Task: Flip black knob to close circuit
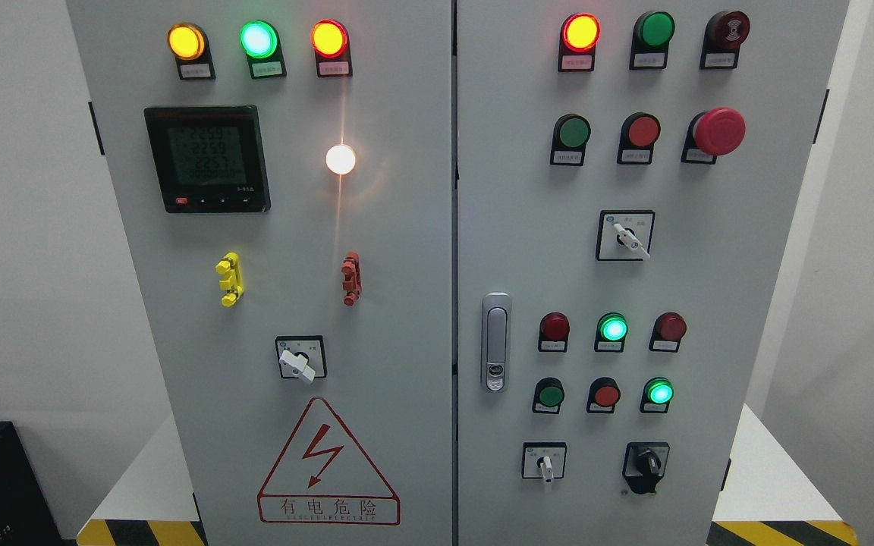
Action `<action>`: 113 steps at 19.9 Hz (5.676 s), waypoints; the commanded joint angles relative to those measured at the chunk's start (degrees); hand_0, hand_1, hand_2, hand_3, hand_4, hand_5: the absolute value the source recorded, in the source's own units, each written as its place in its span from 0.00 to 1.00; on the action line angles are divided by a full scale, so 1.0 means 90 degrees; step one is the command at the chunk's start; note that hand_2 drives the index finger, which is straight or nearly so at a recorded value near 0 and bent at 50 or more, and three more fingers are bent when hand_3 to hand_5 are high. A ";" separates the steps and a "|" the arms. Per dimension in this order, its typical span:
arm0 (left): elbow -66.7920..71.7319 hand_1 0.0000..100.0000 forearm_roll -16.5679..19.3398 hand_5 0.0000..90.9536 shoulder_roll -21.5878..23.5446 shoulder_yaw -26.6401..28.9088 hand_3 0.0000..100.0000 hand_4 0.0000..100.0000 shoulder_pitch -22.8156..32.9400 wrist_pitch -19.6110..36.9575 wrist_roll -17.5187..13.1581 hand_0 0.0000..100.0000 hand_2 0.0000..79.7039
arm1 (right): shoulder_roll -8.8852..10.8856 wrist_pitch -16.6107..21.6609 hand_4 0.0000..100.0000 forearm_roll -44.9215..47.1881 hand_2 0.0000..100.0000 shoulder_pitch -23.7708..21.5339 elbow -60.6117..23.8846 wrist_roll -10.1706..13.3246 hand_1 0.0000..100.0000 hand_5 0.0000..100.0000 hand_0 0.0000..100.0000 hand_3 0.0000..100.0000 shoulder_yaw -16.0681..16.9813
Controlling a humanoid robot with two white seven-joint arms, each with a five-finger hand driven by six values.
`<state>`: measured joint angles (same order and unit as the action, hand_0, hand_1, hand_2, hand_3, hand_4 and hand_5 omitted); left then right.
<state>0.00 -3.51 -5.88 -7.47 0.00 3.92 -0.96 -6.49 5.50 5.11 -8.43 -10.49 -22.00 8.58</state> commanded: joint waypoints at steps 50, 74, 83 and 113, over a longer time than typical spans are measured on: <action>-0.0146 0.56 0.0000 0.00 -0.0001 0.0000 0.00 0.00 0.0137 0.0003 0.0000 0.12 0.00 | -0.0001 0.0503 0.86 -0.6250 0.88 -0.0314 -0.7700 0.3090 0.00 0.89 0.00 1.00 -0.0065; -0.0146 0.56 0.0000 0.00 0.0008 0.0000 0.00 0.00 0.0137 0.0003 0.0000 0.12 0.00 | 0.0028 -0.1352 0.90 -0.8486 0.90 0.0837 -1.0377 0.1566 0.00 0.94 0.00 1.00 -0.0074; -0.0146 0.56 0.0000 0.00 -0.0001 0.0000 0.00 0.00 0.0137 0.0003 0.0000 0.12 0.00 | -0.0001 -0.1753 0.90 -0.9093 0.90 0.1502 -1.0299 0.1049 0.00 0.95 0.00 1.00 -0.0084; -0.0146 0.56 0.0000 0.00 -0.0001 0.0000 0.00 0.00 0.0137 0.0003 0.0000 0.12 0.00 | 0.0038 -0.2056 0.91 -0.9639 0.90 0.2528 -0.9391 0.0912 0.00 0.95 0.00 1.00 -0.0045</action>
<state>0.00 -3.51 -5.85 -7.47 0.00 3.93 -0.96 -6.18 -13.00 -79.86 12.91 -97.49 -13.83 7.88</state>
